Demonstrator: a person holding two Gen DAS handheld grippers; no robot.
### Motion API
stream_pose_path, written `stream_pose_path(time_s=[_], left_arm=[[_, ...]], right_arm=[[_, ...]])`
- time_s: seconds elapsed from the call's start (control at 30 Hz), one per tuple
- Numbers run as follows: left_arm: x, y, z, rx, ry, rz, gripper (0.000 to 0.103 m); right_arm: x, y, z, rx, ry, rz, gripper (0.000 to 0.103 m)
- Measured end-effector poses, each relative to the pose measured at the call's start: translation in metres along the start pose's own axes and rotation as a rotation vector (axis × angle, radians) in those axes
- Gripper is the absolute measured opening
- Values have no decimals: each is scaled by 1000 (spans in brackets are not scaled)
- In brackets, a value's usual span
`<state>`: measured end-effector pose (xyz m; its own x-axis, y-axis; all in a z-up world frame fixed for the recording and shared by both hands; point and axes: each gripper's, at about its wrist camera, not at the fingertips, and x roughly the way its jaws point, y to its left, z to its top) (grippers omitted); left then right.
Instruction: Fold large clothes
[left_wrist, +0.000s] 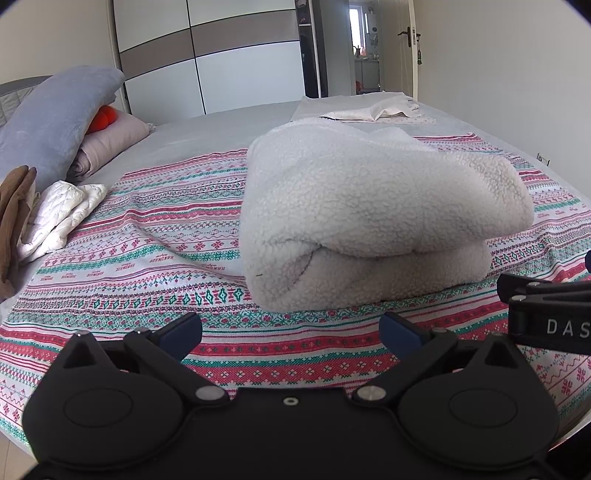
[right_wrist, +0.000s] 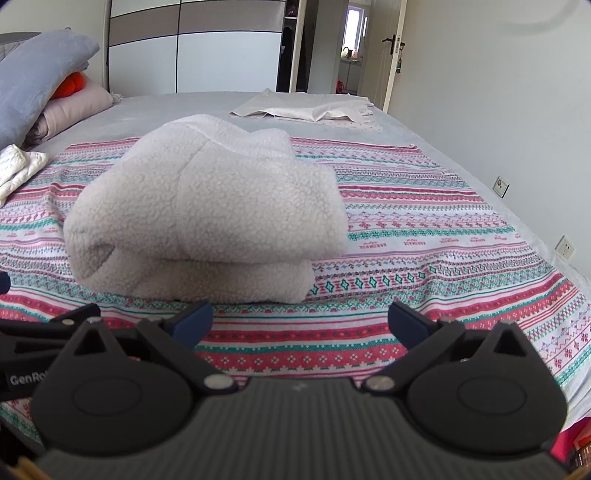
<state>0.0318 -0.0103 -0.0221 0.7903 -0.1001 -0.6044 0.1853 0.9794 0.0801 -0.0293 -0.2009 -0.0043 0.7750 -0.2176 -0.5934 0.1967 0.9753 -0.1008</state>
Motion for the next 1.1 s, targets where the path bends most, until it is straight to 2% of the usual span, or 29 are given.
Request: stream_pose_path(time_s=[1.1], left_arm=[[3, 0, 0, 8, 7, 2, 103]], right_arm=[[1, -1, 0, -4, 3, 6, 103]])
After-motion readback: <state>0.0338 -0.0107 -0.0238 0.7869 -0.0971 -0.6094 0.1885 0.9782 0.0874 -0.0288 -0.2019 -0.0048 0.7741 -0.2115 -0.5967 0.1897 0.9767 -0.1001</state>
